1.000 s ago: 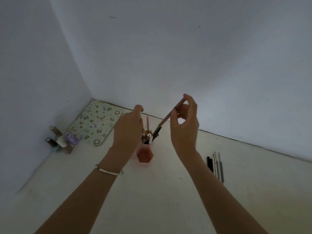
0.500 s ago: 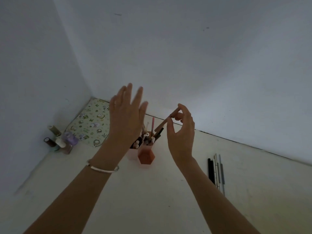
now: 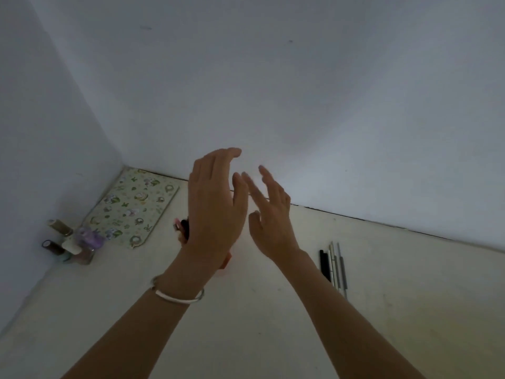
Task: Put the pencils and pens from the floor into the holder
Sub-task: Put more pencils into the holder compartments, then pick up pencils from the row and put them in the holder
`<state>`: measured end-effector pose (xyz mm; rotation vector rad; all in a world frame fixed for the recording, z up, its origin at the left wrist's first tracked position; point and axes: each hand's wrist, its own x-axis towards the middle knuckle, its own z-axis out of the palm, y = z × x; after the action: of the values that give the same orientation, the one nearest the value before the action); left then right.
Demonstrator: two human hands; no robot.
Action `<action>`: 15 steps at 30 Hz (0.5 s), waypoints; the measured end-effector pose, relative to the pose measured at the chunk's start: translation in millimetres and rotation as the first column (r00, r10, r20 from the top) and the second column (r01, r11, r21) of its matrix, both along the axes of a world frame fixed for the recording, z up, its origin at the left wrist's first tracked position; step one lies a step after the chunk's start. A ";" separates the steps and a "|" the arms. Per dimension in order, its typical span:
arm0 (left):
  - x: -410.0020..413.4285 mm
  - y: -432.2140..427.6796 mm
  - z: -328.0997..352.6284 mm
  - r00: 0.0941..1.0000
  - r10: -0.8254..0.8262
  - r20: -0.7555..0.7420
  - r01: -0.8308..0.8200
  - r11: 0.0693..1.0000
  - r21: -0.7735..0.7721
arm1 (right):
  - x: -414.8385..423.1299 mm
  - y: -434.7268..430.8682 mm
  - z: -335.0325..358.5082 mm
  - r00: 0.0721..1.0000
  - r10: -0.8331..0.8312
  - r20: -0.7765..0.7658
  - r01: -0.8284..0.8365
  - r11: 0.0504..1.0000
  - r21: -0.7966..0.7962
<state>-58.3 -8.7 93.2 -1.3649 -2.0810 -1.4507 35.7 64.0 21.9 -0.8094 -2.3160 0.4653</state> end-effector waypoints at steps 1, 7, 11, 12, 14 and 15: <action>17.8 1.3 -0.6 0.998 -0.058 0.005 0.058 0.997 0.051 | 9.7 8.1 9.1 0.994 -0.071 -0.086 0.066 0.996 -0.055; 143.9 30.0 -79.6 0.838 -0.101 0.537 0.454 0.674 -0.582 | 116.2 56.3 37.8 0.761 -0.527 -0.379 0.458 0.850 -0.262; 177.8 50.6 -130.0 0.818 0.055 0.573 0.486 0.466 -0.739 | 172.2 59.6 21.3 0.748 -0.601 -0.282 0.541 0.798 -0.267; 181.8 54.0 -135.2 0.833 0.062 0.549 0.468 0.451 -0.760 | 182.7 59.9 15.8 0.748 -0.610 -0.262 0.553 0.791 -0.263; 189.8 60.2 -142.8 0.874 0.063 0.482 0.413 0.428 -0.804 | 201.0 58.6 5.1 0.739 -0.635 -0.227 0.580 0.770 -0.266; 193.4 63.4 -145.2 0.887 0.068 0.457 0.389 0.423 -0.819 | 208.7 57.8 -0.1 0.734 -0.643 -0.218 0.588 0.763 -0.270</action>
<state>135.1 54.8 -52.0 -1.6985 -3.4031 -0.5877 244.4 121.8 21.8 -1.4286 -1.6004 0.4569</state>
